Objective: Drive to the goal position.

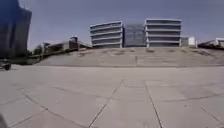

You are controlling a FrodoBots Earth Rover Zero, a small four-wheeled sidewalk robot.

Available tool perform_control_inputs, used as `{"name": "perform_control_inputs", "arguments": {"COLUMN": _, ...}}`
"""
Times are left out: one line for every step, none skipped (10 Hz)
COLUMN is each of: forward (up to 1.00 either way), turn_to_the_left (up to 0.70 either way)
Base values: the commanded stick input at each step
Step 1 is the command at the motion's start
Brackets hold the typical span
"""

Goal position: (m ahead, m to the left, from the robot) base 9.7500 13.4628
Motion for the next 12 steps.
{"name": "perform_control_inputs", "arguments": {"forward": 1.0, "turn_to_the_left": 0.0}}
{"name": "perform_control_inputs", "arguments": {"forward": 1.0, "turn_to_the_left": 0.0}}
{"name": "perform_control_inputs", "arguments": {"forward": 1.0, "turn_to_the_left": 0.0}}
{"name": "perform_control_inputs", "arguments": {"forward": 1.0, "turn_to_the_left": 0.0}}
{"name": "perform_control_inputs", "arguments": {"forward": 1.0, "turn_to_the_left": 0.0}}
{"name": "perform_control_inputs", "arguments": {"forward": 1.0, "turn_to_the_left": 0.0}}
{"name": "perform_control_inputs", "arguments": {"forward": 1.0, "turn_to_the_left": 0.0}}
{"name": "perform_control_inputs", "arguments": {"forward": 1.0, "turn_to_the_left": 0.0}}
{"name": "perform_control_inputs", "arguments": {"forward": 1.0, "turn_to_the_left": 0.0}}
{"name": "perform_control_inputs", "arguments": {"forward": 1.0, "turn_to_the_left": 0.0}}
{"name": "perform_control_inputs", "arguments": {"forward": 1.0, "turn_to_the_left": 0.0}}
{"name": "perform_control_inputs", "arguments": {"forward": 1.0, "turn_to_the_left": 0.0}}
